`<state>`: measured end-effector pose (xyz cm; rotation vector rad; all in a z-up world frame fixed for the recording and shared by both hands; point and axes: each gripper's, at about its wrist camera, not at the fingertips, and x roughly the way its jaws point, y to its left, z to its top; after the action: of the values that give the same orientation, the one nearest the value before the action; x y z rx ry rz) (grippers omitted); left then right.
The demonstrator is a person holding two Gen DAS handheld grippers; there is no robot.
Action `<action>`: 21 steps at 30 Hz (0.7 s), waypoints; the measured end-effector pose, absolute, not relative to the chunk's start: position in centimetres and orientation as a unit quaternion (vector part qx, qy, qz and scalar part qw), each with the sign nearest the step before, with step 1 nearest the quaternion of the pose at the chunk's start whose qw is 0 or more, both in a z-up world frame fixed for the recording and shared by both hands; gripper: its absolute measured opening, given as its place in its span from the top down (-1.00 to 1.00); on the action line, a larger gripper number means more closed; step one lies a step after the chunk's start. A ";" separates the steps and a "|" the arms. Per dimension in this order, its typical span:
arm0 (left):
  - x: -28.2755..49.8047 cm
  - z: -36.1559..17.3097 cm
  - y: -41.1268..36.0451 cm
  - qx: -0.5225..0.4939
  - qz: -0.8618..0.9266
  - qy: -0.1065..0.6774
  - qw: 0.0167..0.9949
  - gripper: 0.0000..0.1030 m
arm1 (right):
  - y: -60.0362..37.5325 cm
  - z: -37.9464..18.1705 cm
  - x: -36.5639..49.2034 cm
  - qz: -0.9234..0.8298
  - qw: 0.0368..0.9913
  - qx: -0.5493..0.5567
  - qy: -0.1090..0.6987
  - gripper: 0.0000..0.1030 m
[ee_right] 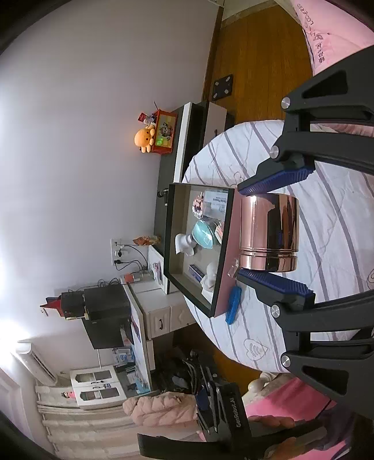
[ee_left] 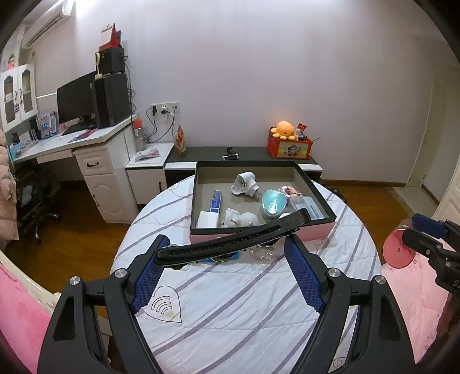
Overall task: Organize rigid objects
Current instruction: 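Lift the comb and rose-gold cylinder up toward the pink box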
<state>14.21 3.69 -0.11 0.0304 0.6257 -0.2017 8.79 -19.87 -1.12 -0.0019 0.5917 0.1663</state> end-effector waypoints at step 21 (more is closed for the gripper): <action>26.3 -0.5 1.8 0.033 -0.102 0.328 0.938 -0.61 | -20.0 0.4 18.9 0.103 0.952 -0.019 0.287 -0.06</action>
<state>26.30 1.81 -0.50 0.0679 0.6704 -0.2086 18.95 -20.00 0.43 -0.0396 0.5831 0.2092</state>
